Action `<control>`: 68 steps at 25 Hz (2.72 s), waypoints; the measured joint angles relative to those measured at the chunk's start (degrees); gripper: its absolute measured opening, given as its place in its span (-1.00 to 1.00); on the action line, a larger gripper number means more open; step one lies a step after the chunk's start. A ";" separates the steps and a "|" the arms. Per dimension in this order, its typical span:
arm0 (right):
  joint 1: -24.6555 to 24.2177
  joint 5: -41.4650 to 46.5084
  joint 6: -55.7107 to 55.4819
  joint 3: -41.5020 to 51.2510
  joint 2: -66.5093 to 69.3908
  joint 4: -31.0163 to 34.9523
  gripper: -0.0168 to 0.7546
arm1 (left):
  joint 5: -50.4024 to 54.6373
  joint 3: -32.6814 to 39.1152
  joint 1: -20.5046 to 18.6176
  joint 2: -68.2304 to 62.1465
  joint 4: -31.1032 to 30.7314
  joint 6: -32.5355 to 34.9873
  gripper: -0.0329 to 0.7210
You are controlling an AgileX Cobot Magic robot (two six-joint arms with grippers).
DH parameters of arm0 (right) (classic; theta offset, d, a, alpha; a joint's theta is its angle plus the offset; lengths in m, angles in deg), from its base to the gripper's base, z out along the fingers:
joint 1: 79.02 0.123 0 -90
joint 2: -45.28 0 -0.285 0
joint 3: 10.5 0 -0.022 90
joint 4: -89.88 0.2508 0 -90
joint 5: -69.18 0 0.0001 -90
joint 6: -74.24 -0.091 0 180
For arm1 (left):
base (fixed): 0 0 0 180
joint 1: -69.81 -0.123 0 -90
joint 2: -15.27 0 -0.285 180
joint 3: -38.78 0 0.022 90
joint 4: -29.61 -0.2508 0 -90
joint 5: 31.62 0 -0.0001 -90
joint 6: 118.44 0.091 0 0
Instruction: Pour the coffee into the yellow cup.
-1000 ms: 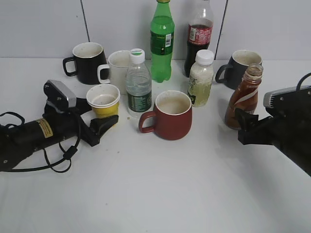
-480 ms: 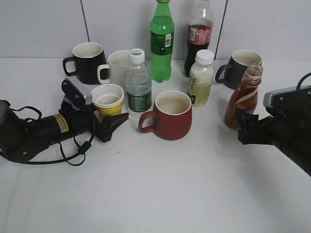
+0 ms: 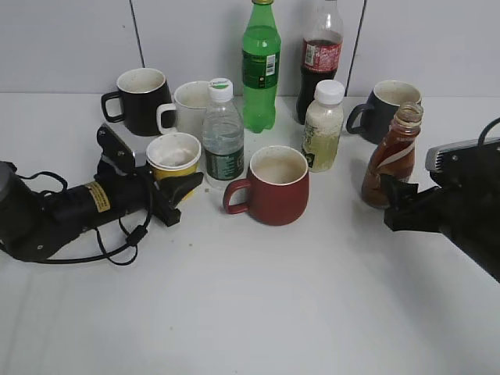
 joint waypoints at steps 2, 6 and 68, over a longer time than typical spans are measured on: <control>0.00 0.00 0.00 0.00 0.15 1.13 0.56 | -0.06 0.00 0.00 0.00 0.00 0.00 0.04; 0.00 -0.07 0.00 -1.30 2.81 1.21 0.56 | -0.54 1.82 0.00 0.59 0.06 -0.07 0.01; 9.73 23.40 27.77 -25.79 1.46 -10.04 0.35 | -0.95 11.03 6.83 11.41 -1.50 -2.67 -0.03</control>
